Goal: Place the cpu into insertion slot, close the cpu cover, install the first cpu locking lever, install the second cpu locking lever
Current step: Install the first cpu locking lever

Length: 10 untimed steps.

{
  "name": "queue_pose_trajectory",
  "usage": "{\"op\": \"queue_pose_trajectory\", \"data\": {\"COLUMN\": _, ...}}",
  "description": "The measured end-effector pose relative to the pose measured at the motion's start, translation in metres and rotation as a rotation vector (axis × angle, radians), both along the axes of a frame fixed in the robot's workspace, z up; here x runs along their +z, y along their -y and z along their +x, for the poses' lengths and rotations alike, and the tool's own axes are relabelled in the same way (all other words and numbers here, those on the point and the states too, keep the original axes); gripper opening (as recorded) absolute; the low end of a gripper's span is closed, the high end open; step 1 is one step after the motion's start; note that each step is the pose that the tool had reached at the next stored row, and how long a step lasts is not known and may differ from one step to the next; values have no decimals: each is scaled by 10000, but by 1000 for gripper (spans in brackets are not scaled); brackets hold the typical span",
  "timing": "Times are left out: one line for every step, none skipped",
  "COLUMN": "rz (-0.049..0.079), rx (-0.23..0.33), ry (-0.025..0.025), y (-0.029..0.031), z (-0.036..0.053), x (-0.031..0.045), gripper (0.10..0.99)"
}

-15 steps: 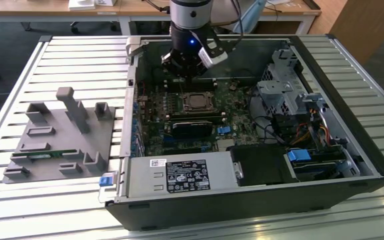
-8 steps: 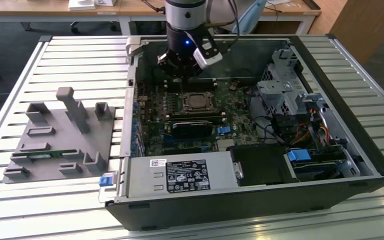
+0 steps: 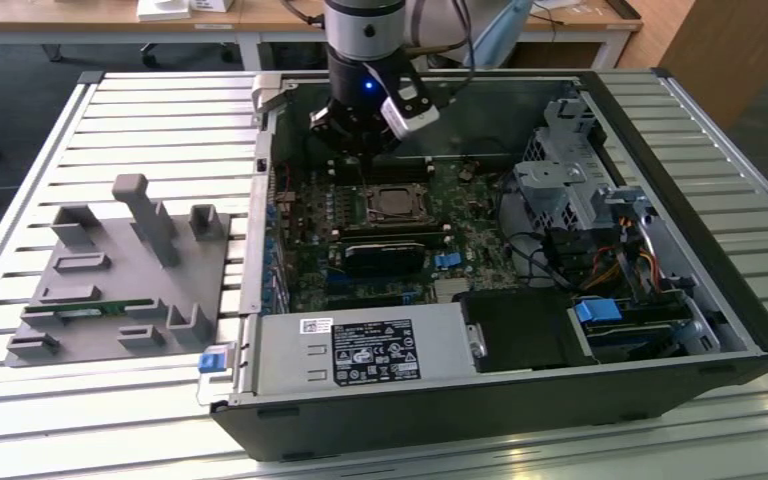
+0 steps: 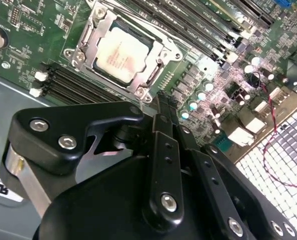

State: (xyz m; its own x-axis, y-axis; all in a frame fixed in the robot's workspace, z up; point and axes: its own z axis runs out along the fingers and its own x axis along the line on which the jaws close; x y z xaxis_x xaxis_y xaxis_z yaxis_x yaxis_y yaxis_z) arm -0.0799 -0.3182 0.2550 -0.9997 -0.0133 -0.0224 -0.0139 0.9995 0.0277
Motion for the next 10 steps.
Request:
{"op": "queue_pose_trajectory", "data": {"rz": -1, "rx": 1, "ry": 0, "y": -1, "z": -17, "x": -2, "gripper": 106}}
{"op": "queue_pose_trajectory", "data": {"rz": 1, "rx": 1, "ry": 0, "y": -2, "z": -39, "x": -5, "gripper": 106}}
{"op": "queue_pose_trajectory", "data": {"rz": 2, "rx": 0, "ry": 1, "y": -2, "z": -53, "x": -8, "gripper": 106}}
{"op": "queue_pose_trajectory", "data": {"rz": 1, "rx": 0, "ry": 1, "y": -2, "z": -66, "x": -9, "gripper": 106}}
{"op": "queue_pose_trajectory", "data": {"rz": 1, "rx": -1, "ry": 1, "y": -2, "z": -77, "x": -10, "gripper": 106}}
{"op": "queue_pose_trajectory", "data": {"rz": 1, "rx": -1, "ry": 1, "y": -3, "z": -85, "x": -12, "gripper": 106}}
{"op": "queue_pose_trajectory", "data": {"rz": 2, "rx": -1, "ry": 1, "y": -3, "z": -93, "x": -13, "gripper": 106}}
{"op": "queue_pose_trajectory", "data": {"rz": 2, "rx": 0, "ry": 1, "y": -3, "z": -100, "x": -14, "gripper": 106}}
{"op": "queue_pose_trajectory", "data": {"rz": 0, "rx": 0, "ry": 0, "y": -4, "z": -105, "x": -15, "gripper": 106}}
{"op": "queue_pose_trajectory", "data": {"rz": 0, "rx": 0, "ry": 0, "y": -6, "z": -110, "x": -15, "gripper": 106}}
